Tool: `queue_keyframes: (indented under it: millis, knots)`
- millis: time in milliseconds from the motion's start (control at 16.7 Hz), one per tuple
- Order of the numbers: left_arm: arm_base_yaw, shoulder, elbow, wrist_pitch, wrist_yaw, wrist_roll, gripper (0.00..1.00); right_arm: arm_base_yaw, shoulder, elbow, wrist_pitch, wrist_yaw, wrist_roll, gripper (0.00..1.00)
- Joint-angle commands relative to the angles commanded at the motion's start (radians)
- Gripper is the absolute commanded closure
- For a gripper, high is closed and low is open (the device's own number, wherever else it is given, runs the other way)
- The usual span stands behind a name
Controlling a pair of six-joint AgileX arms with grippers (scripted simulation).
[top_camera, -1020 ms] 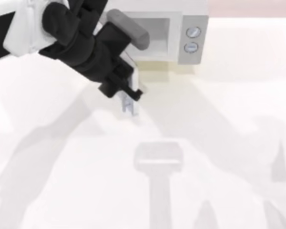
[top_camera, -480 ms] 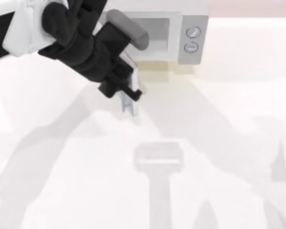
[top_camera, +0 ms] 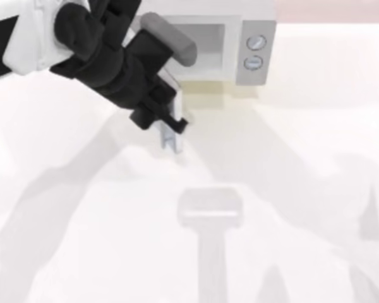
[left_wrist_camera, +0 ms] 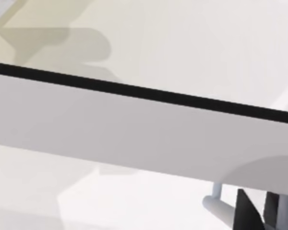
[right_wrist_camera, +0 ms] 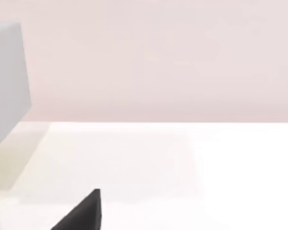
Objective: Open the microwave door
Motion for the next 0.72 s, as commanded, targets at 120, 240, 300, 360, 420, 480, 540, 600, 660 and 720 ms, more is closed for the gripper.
queue_keyframes:
  millis: [120, 240, 300, 360, 420, 480, 540, 600, 660, 720]
  knots:
    - [0.0, 0.0, 0.0, 0.0, 0.0, 0.0, 1.0, 0.0, 0.0, 0.0, 0.0, 0.0, 0.0, 0.0]
    - [0.0, 0.0, 0.0, 0.0, 0.0, 0.0, 1.0, 0.0, 0.0, 0.0, 0.0, 0.0, 0.0, 0.0]
    - [0.0, 0.0, 0.0, 0.0, 0.0, 0.0, 1.0, 0.0, 0.0, 0.0, 0.0, 0.0, 0.0, 0.0]
    - [0.0, 0.0, 0.0, 0.0, 0.0, 0.0, 1.0, 0.0, 0.0, 0.0, 0.0, 0.0, 0.0, 0.0]
    - [0.0, 0.0, 0.0, 0.0, 0.0, 0.0, 1.0, 0.0, 0.0, 0.0, 0.0, 0.0, 0.0, 0.0]
    - [-0.004, 0.003, -0.003, -0.001, 0.005, -0.002, 1.0, 0.0, 0.0, 0.0, 0.0, 0.0, 0.0, 0.0]
    - [-0.002, 0.002, -0.003, -0.001, 0.007, 0.001, 1.0, 0.0, 0.0, 0.0, 0.0, 0.0, 0.0, 0.0]
    - [0.003, 0.001, -0.005, -0.005, 0.012, 0.013, 1.0, 0.0, 0.0, 0.0, 0.0, 0.0, 0.0, 0.0]
    - [0.011, -0.002, -0.008, -0.009, 0.021, 0.032, 1.0, 0.0, 0.0, 0.0, 0.0, 0.0, 0.0, 0.0]
    - [0.021, -0.007, -0.011, -0.015, 0.032, 0.057, 1.0, 0.0, 0.0, 0.0, 0.0, 0.0, 0.0, 0.0]
